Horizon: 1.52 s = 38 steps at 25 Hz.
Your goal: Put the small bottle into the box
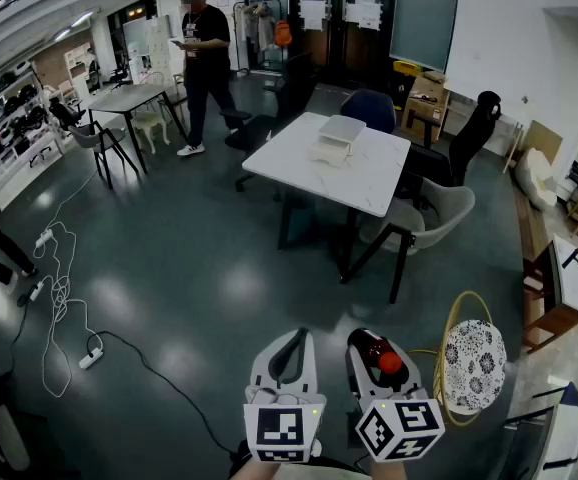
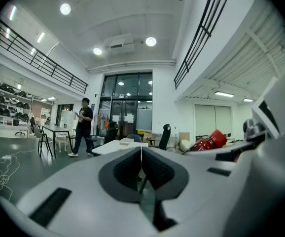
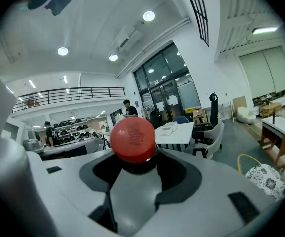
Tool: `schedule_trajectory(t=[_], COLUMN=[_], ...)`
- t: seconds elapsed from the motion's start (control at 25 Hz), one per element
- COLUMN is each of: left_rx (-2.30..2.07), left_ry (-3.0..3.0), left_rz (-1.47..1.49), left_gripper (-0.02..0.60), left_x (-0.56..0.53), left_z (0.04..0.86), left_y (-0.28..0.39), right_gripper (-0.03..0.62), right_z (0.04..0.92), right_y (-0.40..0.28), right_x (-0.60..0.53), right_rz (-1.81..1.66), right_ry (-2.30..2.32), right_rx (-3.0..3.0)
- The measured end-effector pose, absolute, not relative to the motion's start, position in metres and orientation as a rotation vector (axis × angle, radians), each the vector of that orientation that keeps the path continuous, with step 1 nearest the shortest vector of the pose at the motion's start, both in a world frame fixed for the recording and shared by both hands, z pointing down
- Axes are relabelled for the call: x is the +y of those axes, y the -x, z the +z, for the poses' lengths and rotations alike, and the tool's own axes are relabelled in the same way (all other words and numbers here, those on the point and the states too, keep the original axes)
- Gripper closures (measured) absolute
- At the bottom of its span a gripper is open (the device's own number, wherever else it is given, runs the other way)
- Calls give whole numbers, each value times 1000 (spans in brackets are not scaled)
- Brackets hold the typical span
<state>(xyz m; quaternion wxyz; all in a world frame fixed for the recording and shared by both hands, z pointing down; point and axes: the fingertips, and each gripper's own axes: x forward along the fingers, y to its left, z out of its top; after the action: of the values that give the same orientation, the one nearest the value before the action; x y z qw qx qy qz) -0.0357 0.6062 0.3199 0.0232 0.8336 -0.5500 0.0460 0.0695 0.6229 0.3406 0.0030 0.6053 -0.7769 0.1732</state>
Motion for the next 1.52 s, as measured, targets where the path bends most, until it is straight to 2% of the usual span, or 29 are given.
schedule_trajectory(t=[1.04,1.52], left_rx=[-1712,-1686], left_ry=[-2546,-2549], left_rz=[136,113], left_gripper=[561,561], left_x=[596,518], left_z=[328,330], left_y=[39,58], right_gripper=[366,365], right_z=[351,355], right_y=[-66,-50], right_x=[615,538], right_rz=[607,611], right_ry=[-1880,-1899], right_rx=[-2449,-2415])
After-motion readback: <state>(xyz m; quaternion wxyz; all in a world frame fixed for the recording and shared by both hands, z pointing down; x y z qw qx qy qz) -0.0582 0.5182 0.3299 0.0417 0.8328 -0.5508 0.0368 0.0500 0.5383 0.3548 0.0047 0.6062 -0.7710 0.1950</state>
